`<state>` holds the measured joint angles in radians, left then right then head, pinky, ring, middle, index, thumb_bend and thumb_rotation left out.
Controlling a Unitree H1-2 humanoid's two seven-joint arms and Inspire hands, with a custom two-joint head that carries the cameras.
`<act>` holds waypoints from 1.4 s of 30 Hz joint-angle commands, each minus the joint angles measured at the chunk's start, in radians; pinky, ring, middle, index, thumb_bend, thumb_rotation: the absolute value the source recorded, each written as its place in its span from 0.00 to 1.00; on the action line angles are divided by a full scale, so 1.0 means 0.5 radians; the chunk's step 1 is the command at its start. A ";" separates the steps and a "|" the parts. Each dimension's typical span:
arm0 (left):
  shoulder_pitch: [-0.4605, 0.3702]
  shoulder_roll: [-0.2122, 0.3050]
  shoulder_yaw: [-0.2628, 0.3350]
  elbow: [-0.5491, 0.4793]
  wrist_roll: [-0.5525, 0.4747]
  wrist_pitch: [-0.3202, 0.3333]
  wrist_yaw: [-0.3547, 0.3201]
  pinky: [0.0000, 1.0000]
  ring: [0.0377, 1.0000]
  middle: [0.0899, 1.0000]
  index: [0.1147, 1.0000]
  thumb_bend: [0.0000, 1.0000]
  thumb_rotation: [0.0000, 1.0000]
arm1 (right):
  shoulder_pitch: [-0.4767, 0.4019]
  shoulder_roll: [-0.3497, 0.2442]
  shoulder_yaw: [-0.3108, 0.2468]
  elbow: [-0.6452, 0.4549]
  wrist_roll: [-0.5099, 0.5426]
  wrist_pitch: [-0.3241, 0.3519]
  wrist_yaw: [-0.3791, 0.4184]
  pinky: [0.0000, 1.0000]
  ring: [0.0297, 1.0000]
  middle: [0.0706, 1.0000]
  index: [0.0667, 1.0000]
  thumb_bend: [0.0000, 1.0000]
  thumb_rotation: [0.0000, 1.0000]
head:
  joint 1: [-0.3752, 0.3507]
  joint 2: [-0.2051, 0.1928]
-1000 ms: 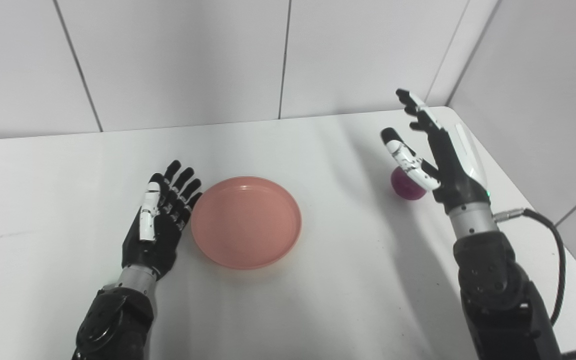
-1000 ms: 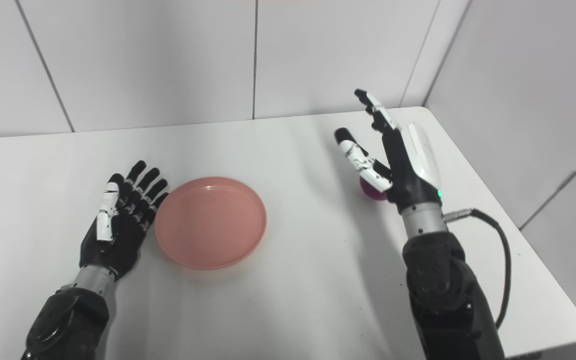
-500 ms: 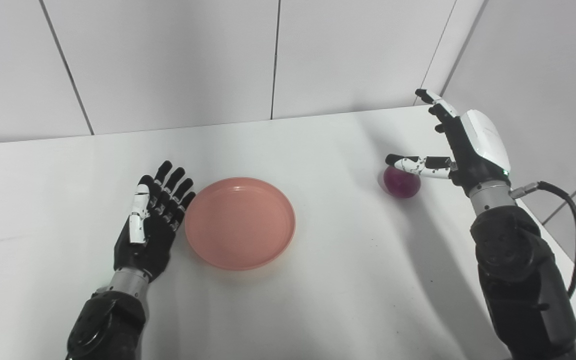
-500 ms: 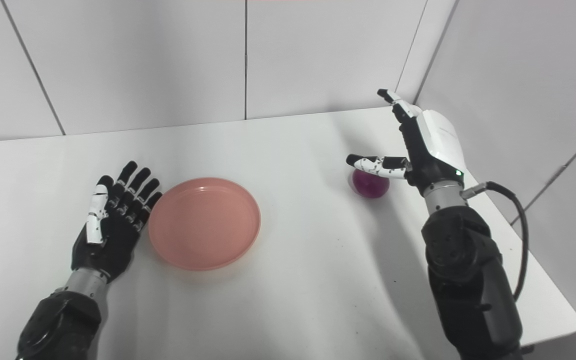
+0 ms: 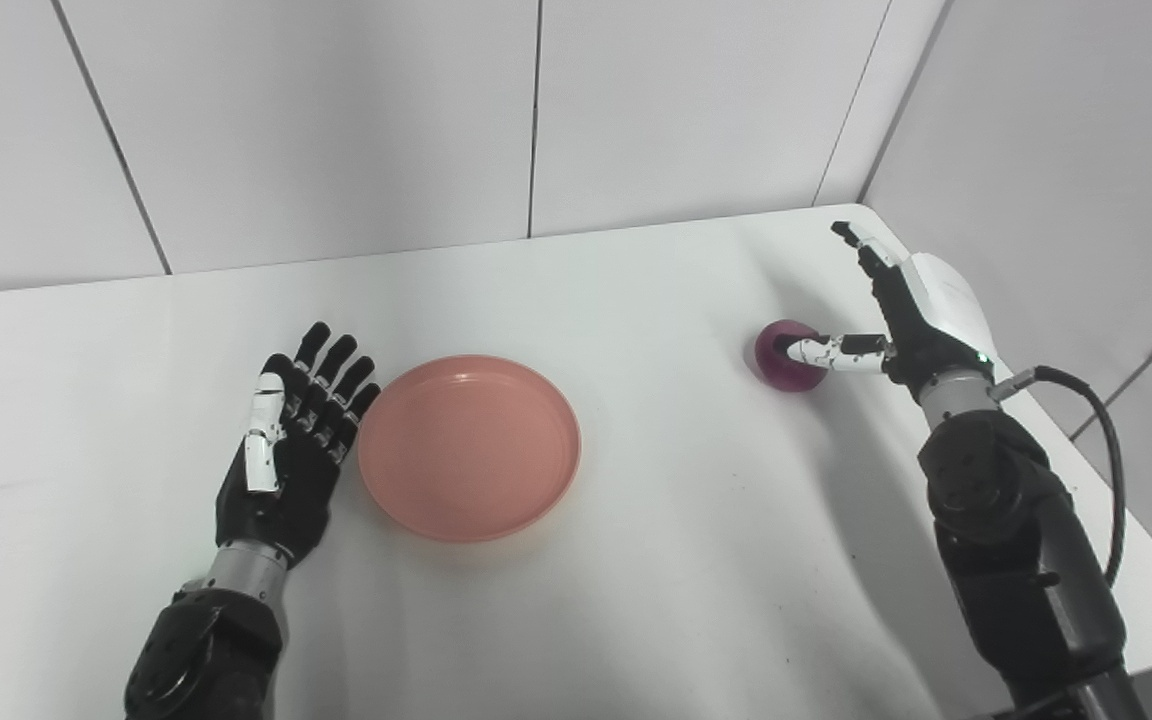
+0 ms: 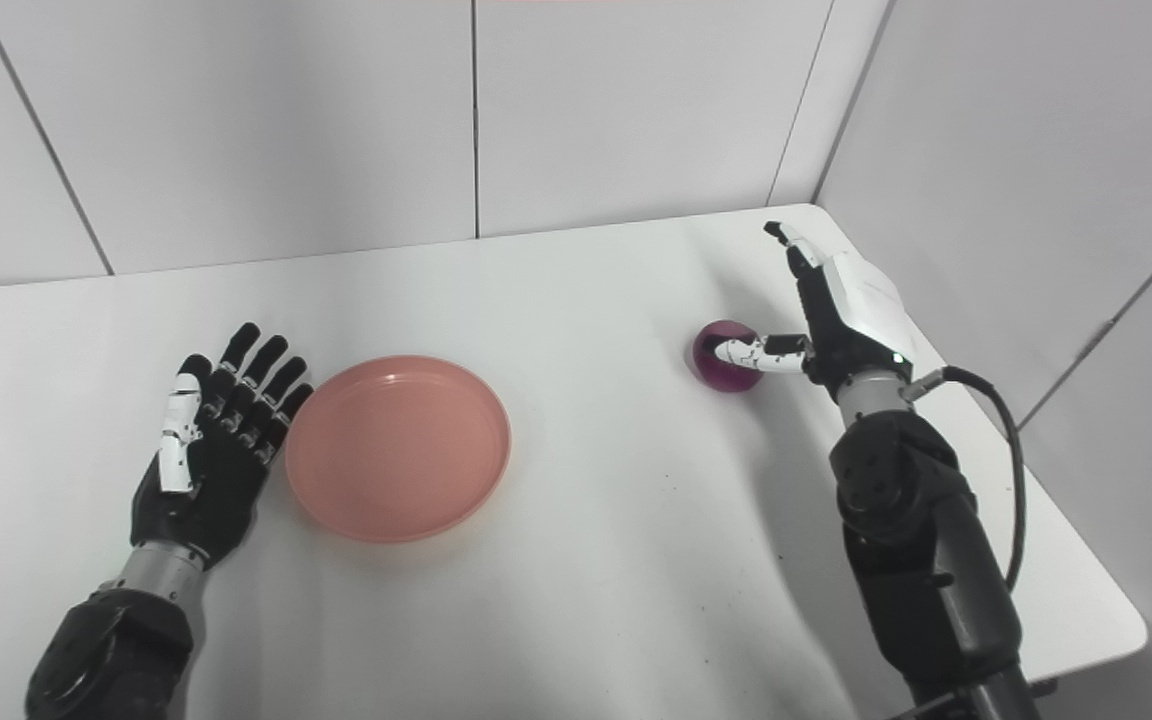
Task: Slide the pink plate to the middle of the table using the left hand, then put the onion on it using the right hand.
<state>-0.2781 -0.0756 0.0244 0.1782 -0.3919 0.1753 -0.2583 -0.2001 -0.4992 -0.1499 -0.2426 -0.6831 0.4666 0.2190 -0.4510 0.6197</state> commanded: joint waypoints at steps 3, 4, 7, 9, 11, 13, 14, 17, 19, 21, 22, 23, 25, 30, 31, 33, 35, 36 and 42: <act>0.050 0.018 -0.007 0.064 0.023 0.065 0.014 0.96 0.95 0.97 0.96 0.46 1.00 | -0.040 -0.072 -0.026 0.038 0.034 0.002 0.002 0.82 0.91 0.94 0.94 1.00 0.38 | 0.006 -0.001; 0.051 0.019 -0.009 0.064 0.026 0.064 0.014 0.96 0.95 0.97 0.96 0.46 1.00 | -0.038 -0.074 -0.019 0.055 0.034 0.002 0.011 0.82 0.91 0.94 0.94 1.00 0.39 | 0.005 -0.001; 0.052 0.020 -0.009 0.065 0.025 0.064 0.014 0.96 0.95 0.97 0.96 0.46 1.00 | -0.041 -0.091 0.018 0.096 0.000 0.003 0.036 0.81 0.90 0.94 0.94 1.00 0.42 | 0.003 -0.004; 0.054 0.020 -0.008 0.064 0.022 0.066 0.014 0.96 0.95 0.97 0.96 0.46 1.00 | -0.048 -0.098 0.033 0.122 -0.014 0.004 0.057 0.80 0.90 0.93 0.94 1.00 0.43 | 0.004 -0.006; 0.056 0.020 -0.009 0.064 0.023 0.066 0.014 0.96 0.96 0.97 0.96 0.46 1.00 | -0.056 -0.102 0.039 0.143 -0.015 0.005 0.081 0.81 0.90 0.93 0.94 1.00 0.44 | 0.005 -0.005; 0.058 0.019 -0.009 0.063 0.024 0.067 0.016 0.96 0.95 0.97 0.96 0.46 1.00 | -0.067 -0.101 0.043 0.161 -0.024 0.006 0.116 0.81 0.90 0.94 0.95 1.00 0.43 | 0.004 -0.003; 0.058 0.019 -0.009 0.062 0.024 0.067 0.017 0.96 0.95 0.97 0.96 0.46 1.00 | -0.072 -0.098 0.042 0.166 -0.031 0.006 0.133 0.82 0.90 0.94 0.95 1.00 0.43 | 0.004 -0.003; 0.058 0.021 -0.010 0.061 0.023 0.071 0.014 0.96 0.96 0.97 0.96 0.46 1.00 | -0.082 -0.089 0.044 0.184 -0.040 0.006 0.173 0.81 0.90 0.93 0.95 1.00 0.44 | 0.005 -0.004; 0.059 0.021 -0.011 0.056 0.028 0.077 0.022 0.96 0.95 0.97 0.96 0.46 1.00 | -0.088 -0.094 0.061 0.205 -0.031 0.005 0.179 0.81 0.90 0.93 0.94 1.00 0.45 | 0.006 -0.002; 0.061 0.024 -0.014 0.057 0.032 0.071 0.018 0.95 0.95 0.97 0.96 0.46 1.00 | -0.098 -0.101 0.082 0.229 -0.016 0.004 0.177 0.81 0.90 0.93 0.94 1.00 0.46 | 0.007 -0.002; 0.062 0.025 -0.015 0.056 0.033 0.070 0.017 0.95 0.95 0.97 0.96 0.46 1.00 | -0.103 -0.100 0.089 0.235 -0.014 0.004 0.181 0.80 0.89 0.92 0.93 1.00 0.45 | 0.006 -0.001; 0.062 0.025 -0.015 0.056 0.032 0.070 0.017 0.95 0.95 0.97 0.96 0.46 1.00 | -0.109 -0.102 0.100 0.243 -0.011 0.004 0.179 0.80 0.89 0.92 0.93 1.00 0.45 | 0.006 -0.001; 0.064 0.021 -0.012 0.050 0.029 0.078 0.025 0.95 0.95 0.97 0.96 0.46 1.00 | -0.119 -0.107 0.121 0.254 -0.005 0.001 0.170 0.79 0.89 0.92 0.93 1.00 0.44 | 0.005 -0.002; 0.064 0.021 -0.013 0.050 0.024 0.075 0.018 0.96 0.96 0.97 0.96 0.46 1.00 | -0.146 -0.130 0.152 0.312 0.036 -0.025 0.137 0.79 0.88 0.91 0.92 1.00 0.43 | 0.007 0.001; 0.065 0.021 -0.014 0.050 0.024 0.073 0.016 0.96 0.96 0.97 0.96 0.46 1.00 | -0.152 -0.133 0.158 0.323 0.040 -0.028 0.131 0.79 0.88 0.91 0.92 1.00 0.43 | 0.007 0.001; 0.067 0.021 -0.015 0.046 0.025 0.076 0.017 0.96 0.96 0.97 0.96 0.46 1.00 | -0.160 -0.135 0.163 0.337 0.050 -0.029 0.118 0.79 0.88 0.90 0.91 1.00 0.43 | 0.007 0.005; 0.069 0.017 -0.013 0.037 0.024 0.090 0.029 0.96 0.95 0.97 0.96 0.46 1.00 | -0.171 -0.134 0.163 0.366 0.074 -0.037 0.097 0.79 0.88 0.90 0.91 1.00 0.43 | 0.008 0.005; 0.068 0.016 -0.011 0.038 0.023 0.091 0.030 0.95 0.95 0.97 0.96 0.46 1.00 | -0.176 -0.136 0.166 0.383 0.085 -0.042 0.085 0.79 0.88 0.90 0.90 1.00 0.42 | 0.008 0.005; 0.066 0.015 -0.010 0.044 0.022 0.087 0.028 0.96 0.96 0.97 0.96 0.46 1.00 | -0.209 -0.158 0.207 0.425 0.105 -0.012 0.078 0.79 0.87 0.89 0.88 1.00 0.37 | 0.012 0.007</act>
<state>-0.2756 -0.0737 0.0214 0.1739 -0.3914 0.1753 -0.2593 -0.2713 -0.5513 -0.0474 -0.0225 -0.6369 0.4664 0.2622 -0.4464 0.6243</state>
